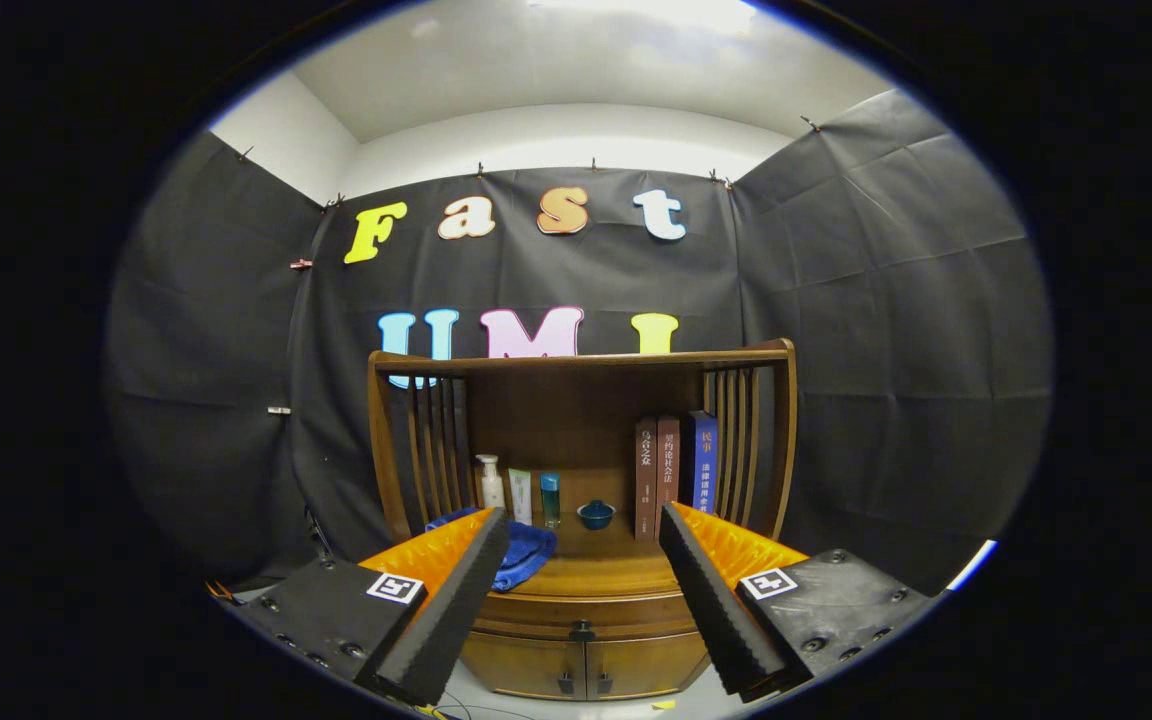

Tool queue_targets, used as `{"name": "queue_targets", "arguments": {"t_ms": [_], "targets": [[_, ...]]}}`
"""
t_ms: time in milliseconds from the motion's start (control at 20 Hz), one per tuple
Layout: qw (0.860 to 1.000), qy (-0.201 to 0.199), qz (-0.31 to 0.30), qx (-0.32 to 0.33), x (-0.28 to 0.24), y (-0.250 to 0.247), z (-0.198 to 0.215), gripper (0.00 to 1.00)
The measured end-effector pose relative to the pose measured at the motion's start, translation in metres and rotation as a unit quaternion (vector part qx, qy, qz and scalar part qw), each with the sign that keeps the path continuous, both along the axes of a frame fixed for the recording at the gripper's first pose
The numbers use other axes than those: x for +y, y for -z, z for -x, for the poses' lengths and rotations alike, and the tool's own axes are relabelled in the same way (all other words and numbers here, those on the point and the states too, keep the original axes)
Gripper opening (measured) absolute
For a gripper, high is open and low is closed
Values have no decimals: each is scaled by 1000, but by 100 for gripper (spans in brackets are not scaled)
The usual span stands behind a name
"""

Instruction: Pull open the drawer, take out the items inside it, and place them on the countertop above the cabinet.

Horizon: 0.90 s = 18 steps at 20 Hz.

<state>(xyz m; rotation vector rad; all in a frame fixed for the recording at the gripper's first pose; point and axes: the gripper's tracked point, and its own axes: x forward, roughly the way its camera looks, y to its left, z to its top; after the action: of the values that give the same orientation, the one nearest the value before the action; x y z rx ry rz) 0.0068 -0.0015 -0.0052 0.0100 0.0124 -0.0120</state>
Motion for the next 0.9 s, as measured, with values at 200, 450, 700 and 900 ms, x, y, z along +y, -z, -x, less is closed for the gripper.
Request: {"name": "queue_targets", "arguments": {"t_ms": [200, 450, 700, 900], "targets": [[1000, 1, 5, 5, 0, 5, -4, 99], [1000, 0, 3, 17, -2, 26, -17, 99], [999, -6, -18, 48, -6, 79, -35, 99], [997, -4, -26, 73, -7, 133, -57, 99]]}}
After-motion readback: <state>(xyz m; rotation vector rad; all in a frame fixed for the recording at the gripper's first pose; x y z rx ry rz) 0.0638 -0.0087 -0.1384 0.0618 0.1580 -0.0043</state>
